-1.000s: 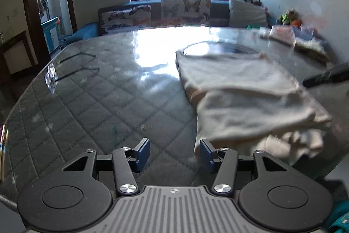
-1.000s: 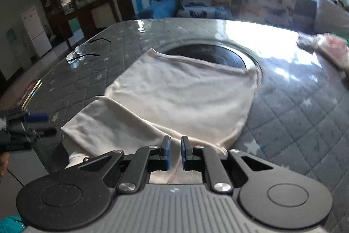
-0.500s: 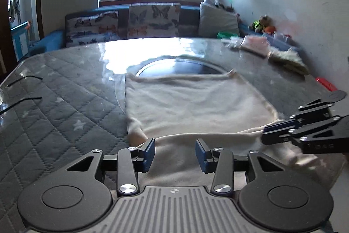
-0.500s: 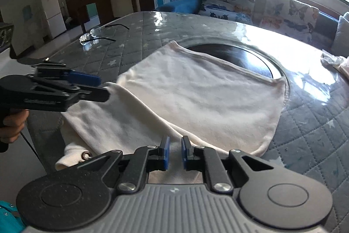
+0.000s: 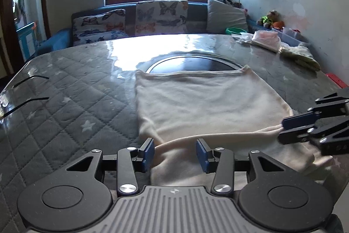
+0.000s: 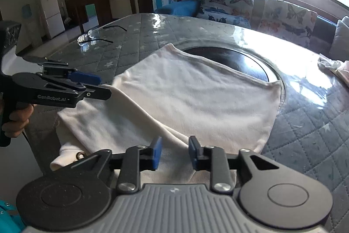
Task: Fold clothes
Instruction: 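Open the right gripper while the left gripper moves to grasp the shirt hem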
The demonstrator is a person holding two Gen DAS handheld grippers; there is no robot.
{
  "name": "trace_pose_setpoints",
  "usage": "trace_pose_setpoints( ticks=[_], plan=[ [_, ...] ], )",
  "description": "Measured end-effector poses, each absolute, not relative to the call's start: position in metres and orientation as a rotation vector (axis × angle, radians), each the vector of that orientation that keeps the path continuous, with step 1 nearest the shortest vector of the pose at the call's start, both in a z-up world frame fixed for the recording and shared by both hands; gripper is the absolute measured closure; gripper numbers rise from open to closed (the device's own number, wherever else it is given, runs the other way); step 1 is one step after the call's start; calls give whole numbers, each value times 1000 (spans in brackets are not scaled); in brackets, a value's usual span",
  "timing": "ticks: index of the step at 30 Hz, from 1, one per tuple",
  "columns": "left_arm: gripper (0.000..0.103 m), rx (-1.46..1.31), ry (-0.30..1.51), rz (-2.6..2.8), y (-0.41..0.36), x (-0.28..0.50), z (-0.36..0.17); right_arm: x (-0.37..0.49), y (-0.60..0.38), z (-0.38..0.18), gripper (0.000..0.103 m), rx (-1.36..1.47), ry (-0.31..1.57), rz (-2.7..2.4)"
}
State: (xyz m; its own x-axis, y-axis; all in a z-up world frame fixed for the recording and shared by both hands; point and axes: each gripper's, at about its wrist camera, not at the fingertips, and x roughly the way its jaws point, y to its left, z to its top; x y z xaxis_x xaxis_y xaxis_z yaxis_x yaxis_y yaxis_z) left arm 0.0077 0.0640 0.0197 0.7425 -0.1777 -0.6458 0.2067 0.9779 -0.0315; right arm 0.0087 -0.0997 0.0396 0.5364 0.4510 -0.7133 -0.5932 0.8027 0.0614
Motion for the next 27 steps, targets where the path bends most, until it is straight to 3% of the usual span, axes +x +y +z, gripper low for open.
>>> trace_pose_setpoints(
  ticks=[6,27],
  plan=[
    [57,97,711,-218,55,4,17,5,-99,39,70,-237,777,632],
    [47,206,688,-295,36,-45,21,-39,-102,46,67,-360,753,729]
  ],
)
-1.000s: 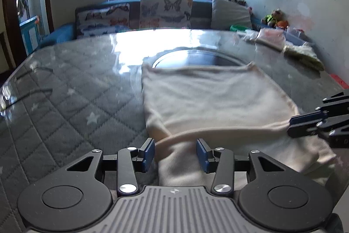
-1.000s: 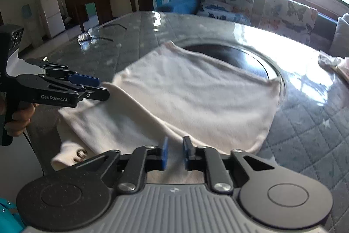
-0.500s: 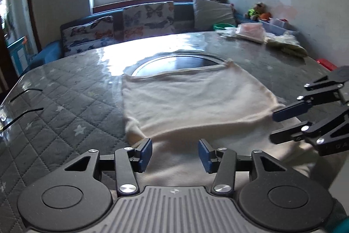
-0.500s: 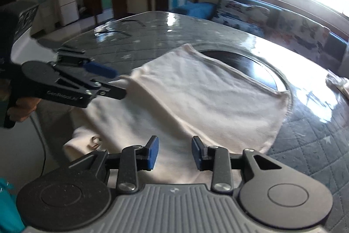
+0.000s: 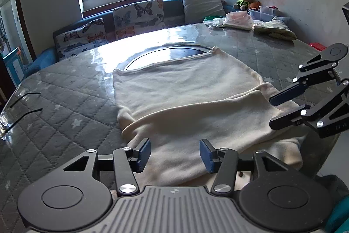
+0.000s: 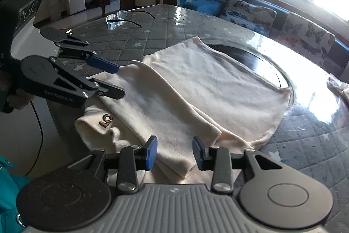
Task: Fold clothes
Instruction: 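Open the right gripper while the left gripper moves to grasp the shirt hem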
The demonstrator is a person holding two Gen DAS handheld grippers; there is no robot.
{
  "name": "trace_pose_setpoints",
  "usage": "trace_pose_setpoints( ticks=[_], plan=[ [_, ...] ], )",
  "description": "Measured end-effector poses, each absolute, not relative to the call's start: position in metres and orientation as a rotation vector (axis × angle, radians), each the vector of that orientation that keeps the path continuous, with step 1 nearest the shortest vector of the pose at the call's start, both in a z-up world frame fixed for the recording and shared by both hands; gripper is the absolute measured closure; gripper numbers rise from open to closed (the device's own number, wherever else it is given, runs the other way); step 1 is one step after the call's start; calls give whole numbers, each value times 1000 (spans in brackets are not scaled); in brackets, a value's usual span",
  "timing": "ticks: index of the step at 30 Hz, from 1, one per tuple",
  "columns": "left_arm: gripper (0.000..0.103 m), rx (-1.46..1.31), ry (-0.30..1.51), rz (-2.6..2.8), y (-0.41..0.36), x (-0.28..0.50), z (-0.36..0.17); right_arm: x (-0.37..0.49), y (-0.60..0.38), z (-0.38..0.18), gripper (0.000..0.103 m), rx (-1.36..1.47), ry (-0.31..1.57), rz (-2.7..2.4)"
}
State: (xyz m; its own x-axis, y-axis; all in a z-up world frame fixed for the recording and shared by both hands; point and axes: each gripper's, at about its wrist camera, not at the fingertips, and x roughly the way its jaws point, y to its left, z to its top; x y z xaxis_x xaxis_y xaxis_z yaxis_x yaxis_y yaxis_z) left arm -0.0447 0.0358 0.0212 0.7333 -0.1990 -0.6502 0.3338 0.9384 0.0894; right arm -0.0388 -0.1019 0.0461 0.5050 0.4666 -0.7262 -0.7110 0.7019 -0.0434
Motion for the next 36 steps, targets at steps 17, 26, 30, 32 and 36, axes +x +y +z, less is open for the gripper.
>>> trace_pose_setpoints(
  ticks=[17,26,30,32,36],
  plan=[
    [35,278,712,-449,19,-103,23,-72,-121,52,49,-431,743,720],
    [35,293,747,-454,9,-105,14,-86,-121,46,39,-483,715,719],
    [40,292,761,-465,6,-105,12,-92,-119,43,38,-518,701,726],
    [44,287,773,-457,4,-103,10,-95,-118,41,35,-533,692,729],
    [64,282,782,-423,5,-100,9,-98,-115,40,32,-555,670,737]
  ],
)
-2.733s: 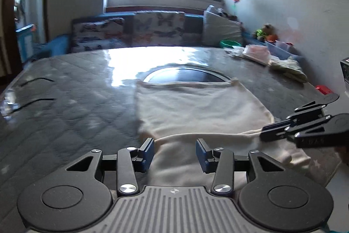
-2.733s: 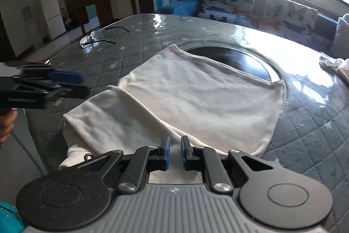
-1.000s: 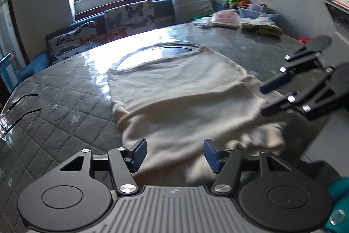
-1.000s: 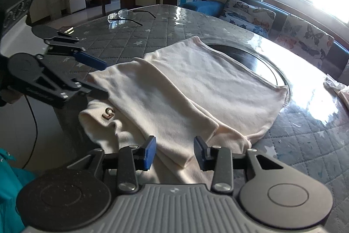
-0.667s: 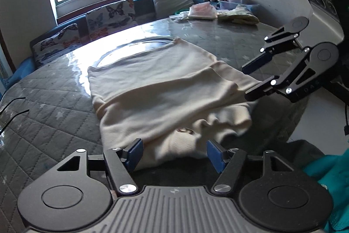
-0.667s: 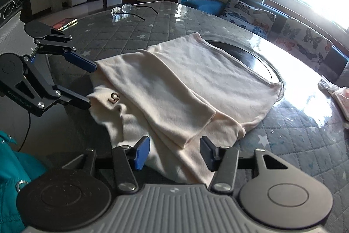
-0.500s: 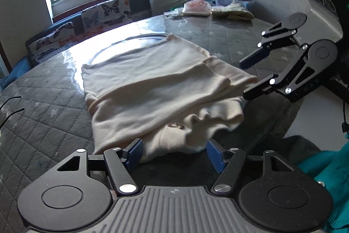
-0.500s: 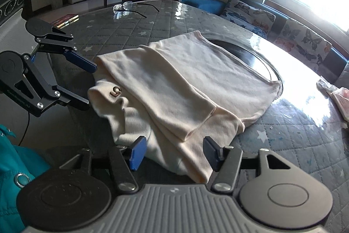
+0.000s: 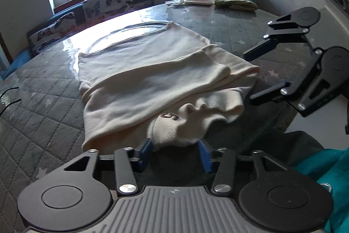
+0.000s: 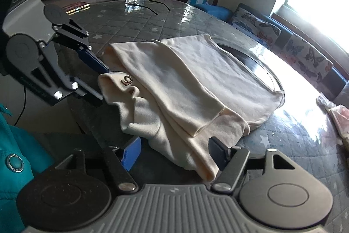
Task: Fold clothes
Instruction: 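Open the right gripper while the left gripper moves to grasp the shirt hem, then grasp the hem with the right gripper while the left gripper holds it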
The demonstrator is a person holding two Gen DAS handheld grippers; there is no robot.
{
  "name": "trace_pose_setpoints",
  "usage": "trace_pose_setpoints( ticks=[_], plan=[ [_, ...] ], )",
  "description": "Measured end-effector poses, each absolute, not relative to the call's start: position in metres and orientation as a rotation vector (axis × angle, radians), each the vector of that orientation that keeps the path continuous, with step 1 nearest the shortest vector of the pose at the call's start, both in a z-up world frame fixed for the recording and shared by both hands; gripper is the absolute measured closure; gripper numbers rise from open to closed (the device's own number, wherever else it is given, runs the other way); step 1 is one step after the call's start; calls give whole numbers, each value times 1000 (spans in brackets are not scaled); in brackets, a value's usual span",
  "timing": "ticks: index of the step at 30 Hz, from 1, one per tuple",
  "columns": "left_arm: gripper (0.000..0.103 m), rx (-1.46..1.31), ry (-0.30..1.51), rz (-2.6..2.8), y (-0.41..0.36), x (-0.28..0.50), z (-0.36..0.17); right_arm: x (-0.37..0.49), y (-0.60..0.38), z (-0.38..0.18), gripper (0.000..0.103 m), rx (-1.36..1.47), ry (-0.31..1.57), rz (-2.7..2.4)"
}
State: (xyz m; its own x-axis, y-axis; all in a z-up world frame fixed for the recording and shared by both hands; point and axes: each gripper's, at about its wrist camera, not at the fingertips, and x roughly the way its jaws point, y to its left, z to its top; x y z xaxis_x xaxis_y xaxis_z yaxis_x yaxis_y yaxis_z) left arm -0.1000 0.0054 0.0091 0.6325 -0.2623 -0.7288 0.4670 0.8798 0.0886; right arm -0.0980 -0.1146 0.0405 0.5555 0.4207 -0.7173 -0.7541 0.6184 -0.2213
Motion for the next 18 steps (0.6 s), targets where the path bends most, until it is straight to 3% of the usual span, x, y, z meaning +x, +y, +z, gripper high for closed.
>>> trace_pose_setpoints(
  ticks=[3,6,12,15,18],
  plan=[
    [82,259,781,-410,9,-98,12,-101,-112,38,31,-582,652,745],
    [89,244,769,-411,11,-97,16,-102,-109,35,31,-601,644,755],
    [92,243,735,-410,11,-92,23,-107,-101,29,35,-665,594,788],
    [92,248,728,-413,10,-88,25,-109,-98,25,41,-689,570,802],
    [91,254,728,-414,10,-86,26,-109,-94,24,55,-694,553,820]
  ],
)
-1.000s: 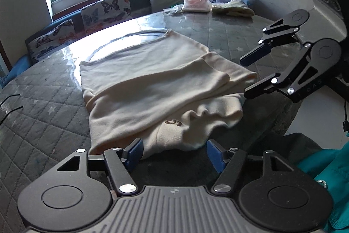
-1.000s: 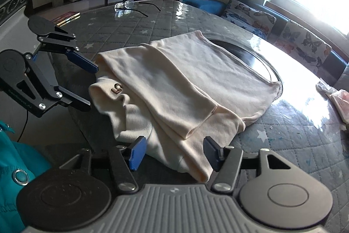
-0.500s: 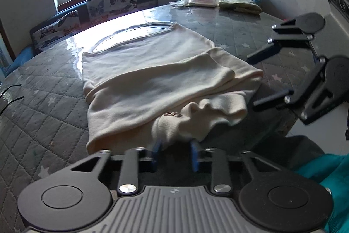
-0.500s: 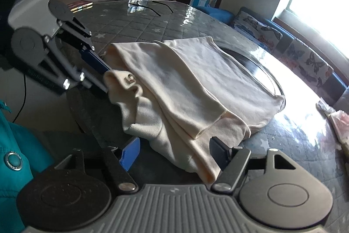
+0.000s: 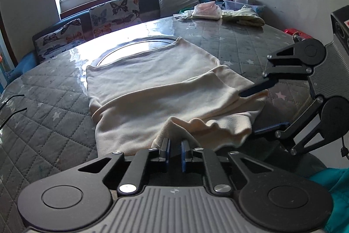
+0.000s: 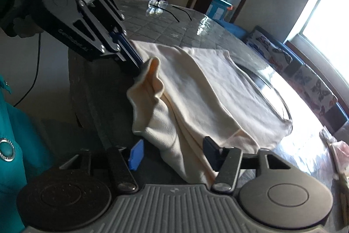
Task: Fold clothes
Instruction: 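Grasp the hem with the right gripper while the left gripper holds it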
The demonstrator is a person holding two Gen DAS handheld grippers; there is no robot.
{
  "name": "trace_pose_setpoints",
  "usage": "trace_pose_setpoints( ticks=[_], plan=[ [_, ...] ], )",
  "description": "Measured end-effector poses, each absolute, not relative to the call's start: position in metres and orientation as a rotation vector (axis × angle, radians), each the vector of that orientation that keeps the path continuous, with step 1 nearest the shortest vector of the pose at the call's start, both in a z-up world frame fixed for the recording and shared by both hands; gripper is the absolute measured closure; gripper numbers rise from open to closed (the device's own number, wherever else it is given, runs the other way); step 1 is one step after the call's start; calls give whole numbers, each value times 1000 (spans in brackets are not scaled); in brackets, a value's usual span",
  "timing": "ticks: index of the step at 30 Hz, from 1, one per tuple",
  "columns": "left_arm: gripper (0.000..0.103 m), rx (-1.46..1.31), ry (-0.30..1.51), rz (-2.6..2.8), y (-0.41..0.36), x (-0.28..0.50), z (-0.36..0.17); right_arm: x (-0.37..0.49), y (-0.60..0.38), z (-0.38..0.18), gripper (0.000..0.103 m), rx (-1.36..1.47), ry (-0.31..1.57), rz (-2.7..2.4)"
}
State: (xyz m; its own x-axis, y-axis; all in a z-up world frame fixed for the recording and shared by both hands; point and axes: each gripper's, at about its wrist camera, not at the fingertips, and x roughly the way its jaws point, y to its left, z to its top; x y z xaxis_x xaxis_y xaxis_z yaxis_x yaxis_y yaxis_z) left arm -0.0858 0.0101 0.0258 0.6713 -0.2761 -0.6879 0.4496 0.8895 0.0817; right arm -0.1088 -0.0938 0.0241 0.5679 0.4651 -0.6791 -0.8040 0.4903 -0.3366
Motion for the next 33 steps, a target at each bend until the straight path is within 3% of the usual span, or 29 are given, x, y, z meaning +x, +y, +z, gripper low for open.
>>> trace_pose_setpoints(
  ticks=[2,4,6,7,9,15,22,23,24,27,30,33],
  plan=[
    [90,262,720,-421,11,-88,27,-108,-92,25,74,-687,557,838],
    [87,277,708,-427,13,-91,29,-106,-92,27,86,-665,568,860],
    [73,290,695,-434,16,-95,29,-102,-94,33,93,-626,584,877],
    [68,297,689,-437,17,-97,30,-100,-95,36,95,-604,590,878],
    [50,319,673,-435,19,-100,29,-93,-101,43,96,-550,603,875],
    [43,377,644,-496,17,-104,24,-70,-114,59,98,-415,633,854],
    [43,461,604,-488,4,-97,11,-60,-118,60,98,-372,651,846],
    [47,453,606,-483,4,-94,10,-60,-118,60,97,-370,652,849],
    [59,442,608,-481,4,-91,10,-60,-118,59,97,-368,653,850],
    [80,417,615,-475,4,-84,11,-63,-118,57,97,-367,654,859],
    [82,403,606,-468,5,-83,14,-67,-118,55,92,-374,654,862],
    [82,395,602,-463,6,-80,17,-75,-117,51,79,-406,635,875]
  ],
)
